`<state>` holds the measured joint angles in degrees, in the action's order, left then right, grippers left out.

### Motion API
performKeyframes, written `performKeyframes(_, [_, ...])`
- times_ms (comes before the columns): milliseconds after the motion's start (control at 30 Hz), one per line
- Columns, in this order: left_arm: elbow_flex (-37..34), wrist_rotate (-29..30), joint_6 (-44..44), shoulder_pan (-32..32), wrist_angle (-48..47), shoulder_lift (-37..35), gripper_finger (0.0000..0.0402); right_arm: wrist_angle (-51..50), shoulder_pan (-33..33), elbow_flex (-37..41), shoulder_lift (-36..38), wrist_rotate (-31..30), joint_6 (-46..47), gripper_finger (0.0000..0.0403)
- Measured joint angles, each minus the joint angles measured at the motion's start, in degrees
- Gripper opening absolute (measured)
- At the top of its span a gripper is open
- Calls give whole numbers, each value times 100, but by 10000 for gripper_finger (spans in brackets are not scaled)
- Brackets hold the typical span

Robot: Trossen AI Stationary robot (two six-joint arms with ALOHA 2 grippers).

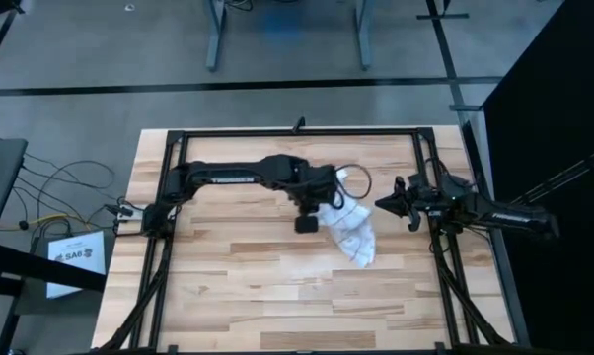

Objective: Roll towel
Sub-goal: Fold the towel

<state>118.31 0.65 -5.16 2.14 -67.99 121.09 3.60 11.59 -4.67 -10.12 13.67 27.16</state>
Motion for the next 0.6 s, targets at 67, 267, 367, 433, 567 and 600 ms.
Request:
performKeyframes(67, [-298, 9, 121, -94, -216, -94, 0, 1, -132, -96, -300, -11, -80, 0])
performKeyframes(267, [-993, 22, 253, -224, 225, -412, 19, 102, -418, -615, -1359, -50, -542, 0])
performKeyframes(367, [-1109, 12, 312, -182, 222, -390, 42, 105, -468, -906, -1981, -57, -753, 0])
performKeyframes(433, [-1160, -47, 317, -125, 283, -394, 60, -10, -487, -1128, -2405, -59, -834, 0])
performKeyframes(567, [-1135, -168, 297, -25, 151, -457, 91, -1249, -479, -1784, -3226, -128, -1205, 0])
performKeyframes(600, [-1134, -165, 309, -15, 116, -548, 97, -1681, -471, -1973, -3402, -237, -1276, 0])
